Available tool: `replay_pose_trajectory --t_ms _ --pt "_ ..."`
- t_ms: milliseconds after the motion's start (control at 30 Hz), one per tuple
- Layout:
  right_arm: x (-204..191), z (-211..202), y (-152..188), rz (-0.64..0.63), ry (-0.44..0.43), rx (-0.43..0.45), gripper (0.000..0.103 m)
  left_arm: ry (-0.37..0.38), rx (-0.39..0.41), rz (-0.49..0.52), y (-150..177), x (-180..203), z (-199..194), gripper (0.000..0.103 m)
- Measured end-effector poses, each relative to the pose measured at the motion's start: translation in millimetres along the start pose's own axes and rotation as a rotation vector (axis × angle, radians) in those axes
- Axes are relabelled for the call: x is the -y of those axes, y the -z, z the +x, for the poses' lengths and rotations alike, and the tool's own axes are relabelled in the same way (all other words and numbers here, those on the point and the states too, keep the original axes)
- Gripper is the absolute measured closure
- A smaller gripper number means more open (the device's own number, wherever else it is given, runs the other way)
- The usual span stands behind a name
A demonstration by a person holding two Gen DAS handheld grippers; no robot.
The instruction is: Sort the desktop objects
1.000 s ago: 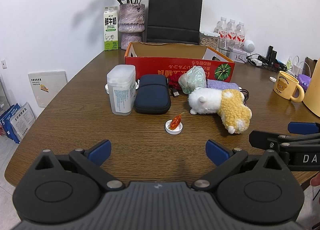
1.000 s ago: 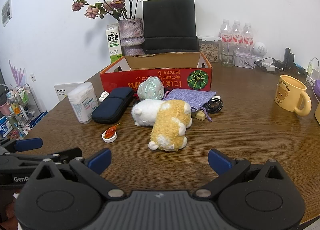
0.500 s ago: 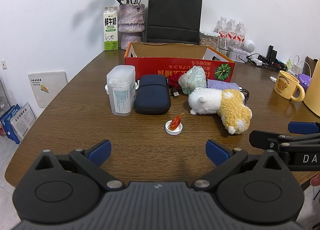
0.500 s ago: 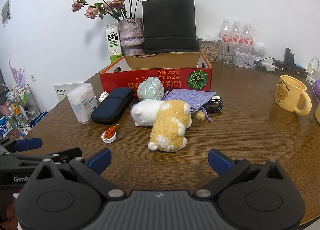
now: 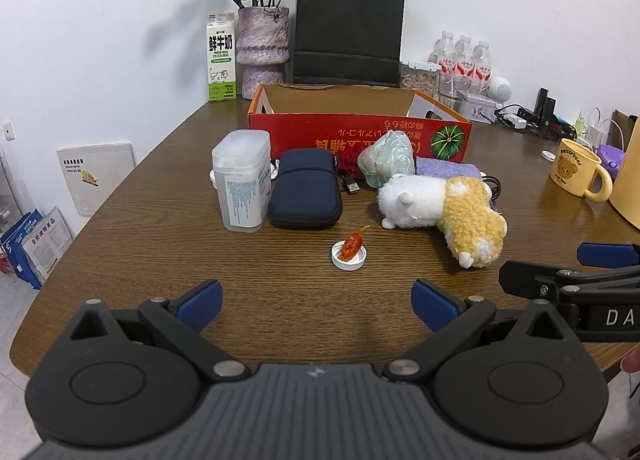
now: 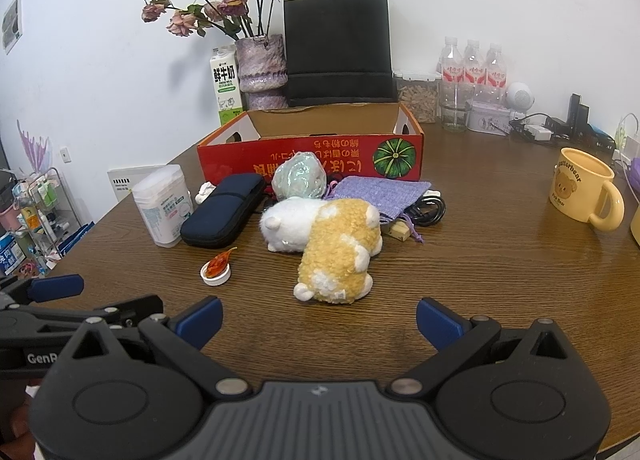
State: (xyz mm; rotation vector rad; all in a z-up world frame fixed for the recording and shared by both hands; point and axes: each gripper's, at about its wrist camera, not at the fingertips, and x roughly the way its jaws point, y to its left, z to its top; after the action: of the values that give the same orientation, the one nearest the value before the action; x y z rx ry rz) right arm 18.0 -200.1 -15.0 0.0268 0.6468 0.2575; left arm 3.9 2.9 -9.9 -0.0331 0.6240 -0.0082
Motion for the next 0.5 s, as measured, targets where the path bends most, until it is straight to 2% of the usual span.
replay_pose_trajectory --t_ms 500 --pt "15.4 35.6 6.3 0.029 -0.047 -0.03 0.0 0.017 0.002 0.012 -1.0 2.2 31.5 0.0"
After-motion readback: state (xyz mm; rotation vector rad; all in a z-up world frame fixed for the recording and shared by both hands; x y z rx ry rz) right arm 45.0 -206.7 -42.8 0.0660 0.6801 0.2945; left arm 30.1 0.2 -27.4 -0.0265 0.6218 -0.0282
